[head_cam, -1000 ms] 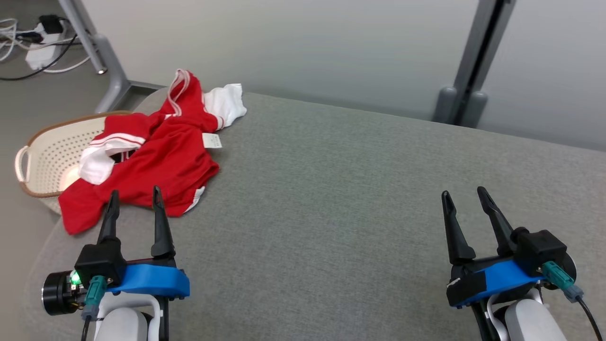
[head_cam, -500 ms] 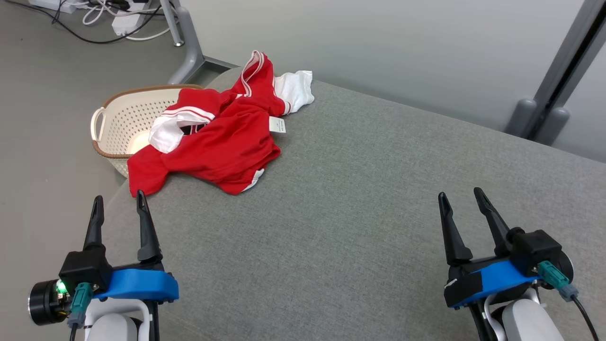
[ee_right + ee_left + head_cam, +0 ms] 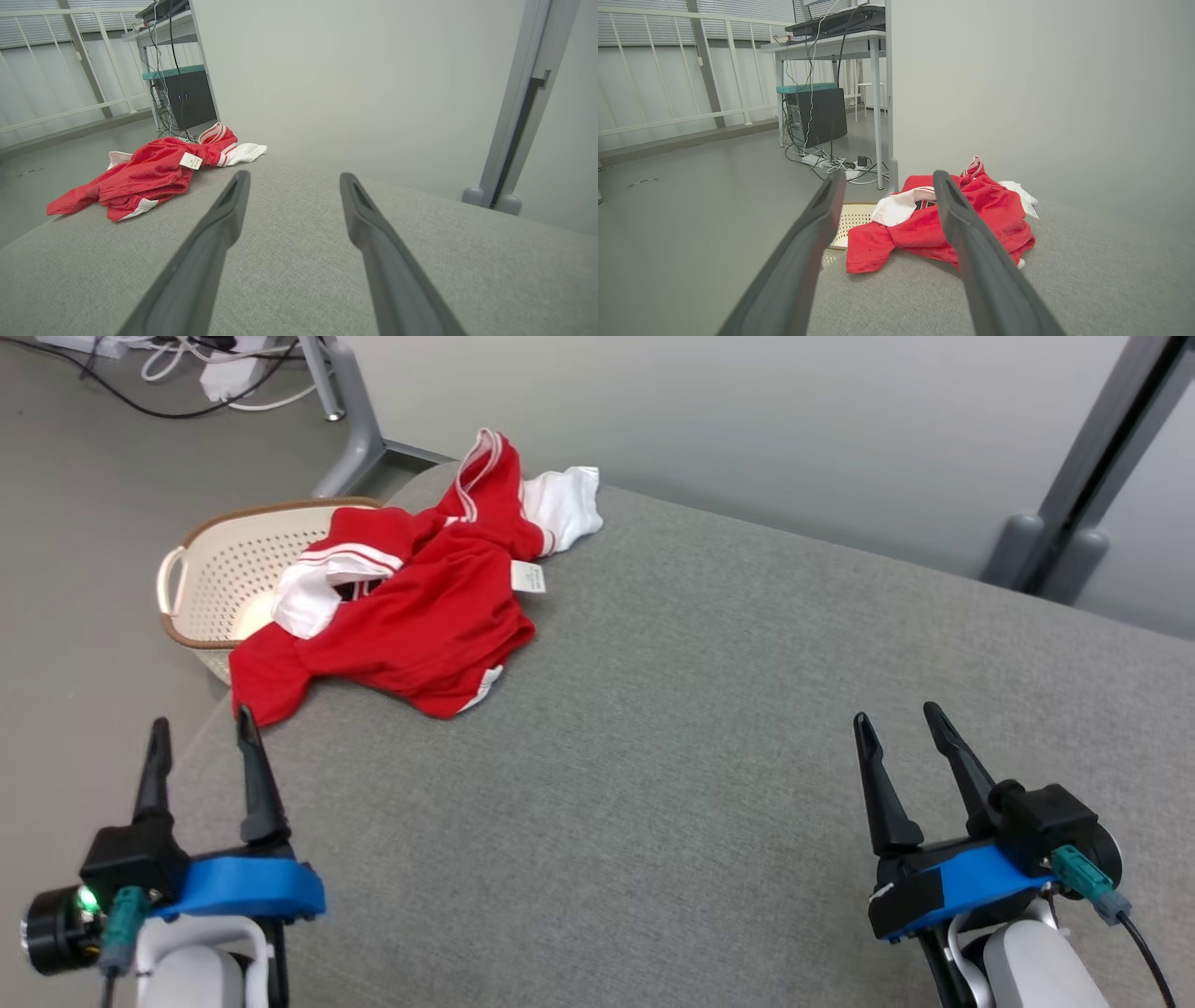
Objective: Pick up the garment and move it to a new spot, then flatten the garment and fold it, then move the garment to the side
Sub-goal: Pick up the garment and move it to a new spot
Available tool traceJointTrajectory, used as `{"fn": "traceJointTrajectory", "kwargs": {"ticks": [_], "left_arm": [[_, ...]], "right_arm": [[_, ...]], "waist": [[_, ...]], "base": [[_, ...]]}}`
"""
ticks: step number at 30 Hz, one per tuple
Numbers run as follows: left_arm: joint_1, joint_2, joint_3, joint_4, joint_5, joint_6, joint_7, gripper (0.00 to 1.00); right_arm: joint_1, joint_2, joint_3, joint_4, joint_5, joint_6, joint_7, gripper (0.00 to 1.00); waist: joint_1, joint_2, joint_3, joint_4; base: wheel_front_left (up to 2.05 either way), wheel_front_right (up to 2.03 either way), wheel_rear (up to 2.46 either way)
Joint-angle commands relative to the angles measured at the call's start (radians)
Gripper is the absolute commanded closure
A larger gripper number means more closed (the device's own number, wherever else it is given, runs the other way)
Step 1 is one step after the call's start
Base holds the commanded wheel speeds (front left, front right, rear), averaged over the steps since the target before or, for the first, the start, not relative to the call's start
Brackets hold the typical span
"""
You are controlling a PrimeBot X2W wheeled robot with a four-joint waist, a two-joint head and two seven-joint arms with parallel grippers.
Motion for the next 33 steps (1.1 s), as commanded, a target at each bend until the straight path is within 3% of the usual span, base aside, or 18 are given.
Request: {"fn": "traceJointTrajectory", "kwargs": {"ticks": [1,6,15,27,33], "left_arm": [[-0.037,0.017,0.014,0.001,-0.006,-0.004,-0.003,0.0],[-0.118,0.054,0.041,0.017,-0.015,-0.017,-0.003,0.0],[-0.354,0.165,0.098,0.108,-0.044,-0.053,-0.003,0.0],[-0.619,0.354,0.124,0.406,-0.08,-0.108,0.077,0.0],[-0.689,0.393,0.088,0.568,-0.073,-0.124,0.15,0.0]], "right_arm": [[-0.018,-0.006,0.0,-0.002,-0.009,0.0,-0.004,0.0],[-0.036,-0.006,-0.006,-0.017,-0.038,0.0,-0.003,0.0],[-0.081,-0.006,-0.019,-0.099,-0.11,0.0,0.008,0.0],[-0.067,-0.02,-0.035,-0.304,-0.163,0.0,0.07,0.0],[-0.05,-0.032,-0.044,-0.372,-0.157,0.0,0.095,0.0]], "waist": [[0.0,0.0,0.009,-0.015],[0.0,0.0,0.049,-0.06],[0.0,0.0,0.187,-0.202],[0.0,0.0,0.338,-0.356],[0.0,0.0,0.387,-0.388]], "base": [[0.0,0.0,0.0],[0.0,0.0,0.0],[0.0,0.0,0.0],[0.0,0.0,0.0],[0.0,0.0,0.0]]}}
